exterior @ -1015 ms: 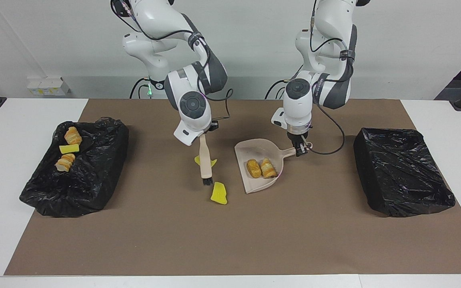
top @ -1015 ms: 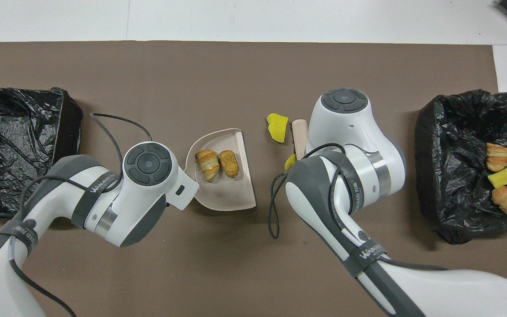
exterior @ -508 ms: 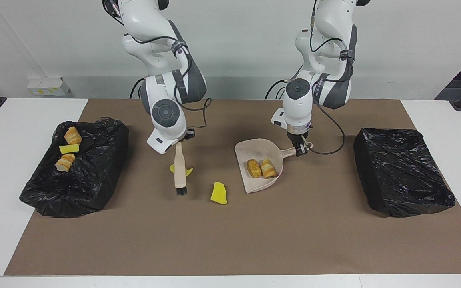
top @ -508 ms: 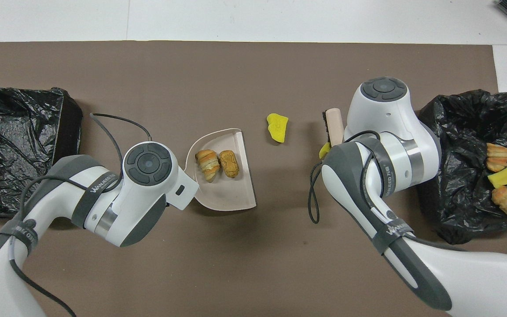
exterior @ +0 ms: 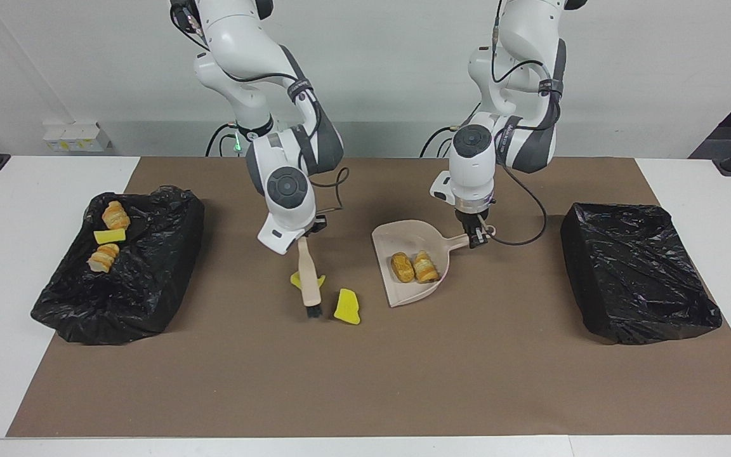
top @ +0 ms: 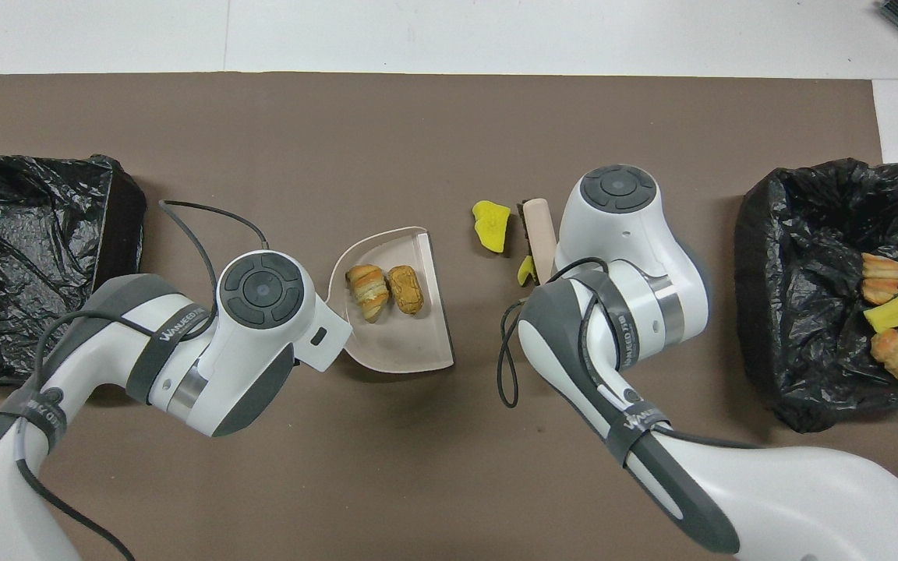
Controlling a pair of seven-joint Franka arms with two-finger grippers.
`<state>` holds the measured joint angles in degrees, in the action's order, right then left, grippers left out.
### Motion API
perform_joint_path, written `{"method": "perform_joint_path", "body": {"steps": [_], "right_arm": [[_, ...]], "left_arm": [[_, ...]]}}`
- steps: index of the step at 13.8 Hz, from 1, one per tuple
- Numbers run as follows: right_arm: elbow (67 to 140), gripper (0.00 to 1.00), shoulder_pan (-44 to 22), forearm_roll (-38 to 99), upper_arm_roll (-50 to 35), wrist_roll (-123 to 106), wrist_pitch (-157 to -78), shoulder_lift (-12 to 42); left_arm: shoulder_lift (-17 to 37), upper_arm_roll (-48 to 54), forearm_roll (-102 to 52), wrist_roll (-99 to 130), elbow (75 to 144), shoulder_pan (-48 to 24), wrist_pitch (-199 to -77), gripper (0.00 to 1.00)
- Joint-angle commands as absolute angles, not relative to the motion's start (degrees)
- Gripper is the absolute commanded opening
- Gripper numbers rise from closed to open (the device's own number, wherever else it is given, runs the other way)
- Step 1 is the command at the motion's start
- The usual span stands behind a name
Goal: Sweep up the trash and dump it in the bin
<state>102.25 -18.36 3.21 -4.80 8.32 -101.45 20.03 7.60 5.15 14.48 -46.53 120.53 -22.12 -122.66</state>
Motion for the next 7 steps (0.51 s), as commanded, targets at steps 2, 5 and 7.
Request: {"method": "perform_joint_path", "body": {"steps": [2,5,7], "right_arm": [[102.7,0.00,-23.5,9.3,-5.0,7.8,-104.2,20.3],[102.2,0.00,-27.5,15.5,-5.1,8.1,-104.4,20.0],[101.6,0.00,-28.3,18.4,-5.1,9.3,-104.7,20.1]], "left_arm": [[5.9,5.3,15.8,-45.1,122.9,-21.4,-123.8,0.00],[5.9,5.3,15.8,-45.1,122.9,-21.4,-123.8,0.00],[5.8,5.3,15.8,-45.1,122.9,-21.4,-123.8,0.00]]}}
